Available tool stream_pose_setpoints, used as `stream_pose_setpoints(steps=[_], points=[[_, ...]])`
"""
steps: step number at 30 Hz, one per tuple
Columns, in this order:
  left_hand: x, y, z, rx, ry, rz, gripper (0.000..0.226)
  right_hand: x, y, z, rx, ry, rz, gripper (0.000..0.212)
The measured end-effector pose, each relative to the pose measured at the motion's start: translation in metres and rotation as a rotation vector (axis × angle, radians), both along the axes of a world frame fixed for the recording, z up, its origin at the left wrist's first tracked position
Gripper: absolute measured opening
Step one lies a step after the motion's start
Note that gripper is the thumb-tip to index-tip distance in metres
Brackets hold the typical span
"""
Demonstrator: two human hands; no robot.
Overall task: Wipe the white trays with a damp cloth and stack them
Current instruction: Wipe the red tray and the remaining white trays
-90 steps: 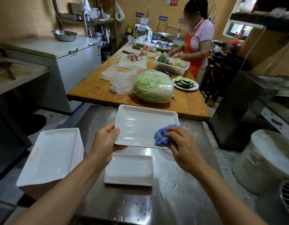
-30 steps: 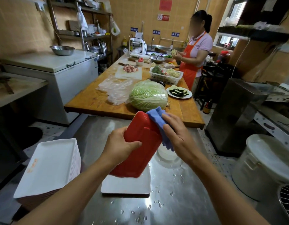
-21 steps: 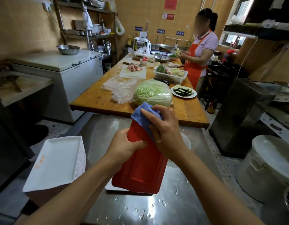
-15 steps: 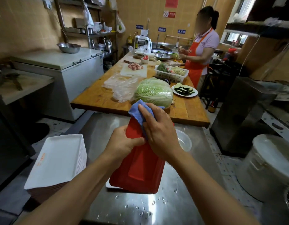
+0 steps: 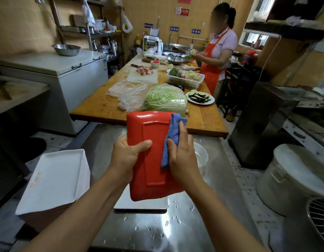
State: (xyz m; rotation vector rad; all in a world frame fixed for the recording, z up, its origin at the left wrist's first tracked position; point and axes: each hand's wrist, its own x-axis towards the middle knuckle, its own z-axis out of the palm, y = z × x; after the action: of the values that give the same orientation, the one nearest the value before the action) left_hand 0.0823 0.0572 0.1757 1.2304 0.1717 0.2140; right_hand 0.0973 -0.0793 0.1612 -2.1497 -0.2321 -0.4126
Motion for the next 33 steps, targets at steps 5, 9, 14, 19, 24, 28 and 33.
stream_pose_setpoints(steps=[5, 9, 14, 19, 24, 28, 33], points=[[0.008, 0.000, -0.006, -0.139, -0.001, 0.073, 0.024, -0.018, -0.009, -0.009, 0.124, 0.082, 0.046, 0.062], [0.011, -0.005, -0.016, -0.184, 0.028, 0.051, 0.021, -0.018, -0.021, -0.002, 0.351, 0.179, 0.074, 0.052], [0.016, 0.005, -0.014, 0.018, 0.055, -0.083, 0.059, -0.010, -0.038, 0.006, 0.378, 0.148, 0.072, 0.055], [0.029, 0.032, 0.014, 0.638, -0.033, -0.098, 0.087, -0.005, -0.057, 0.013, 0.239, 0.189, 0.259, 0.054], [0.032, 0.043, 0.030, 0.687, 0.032, -0.581, 0.051, 0.001, -0.069, 0.026, 0.107, 0.238, 0.404, 0.055], [0.029, 0.043, 0.022, 0.515, 0.025, -0.576, 0.050, 0.007, -0.070, 0.035, 0.020, 0.219, 0.453, 0.052], [0.026, 0.032, 0.014, 0.441, -0.025, -0.454, 0.046, 0.014, -0.036, 0.040, -0.212, -0.042, 0.409, 0.056]])
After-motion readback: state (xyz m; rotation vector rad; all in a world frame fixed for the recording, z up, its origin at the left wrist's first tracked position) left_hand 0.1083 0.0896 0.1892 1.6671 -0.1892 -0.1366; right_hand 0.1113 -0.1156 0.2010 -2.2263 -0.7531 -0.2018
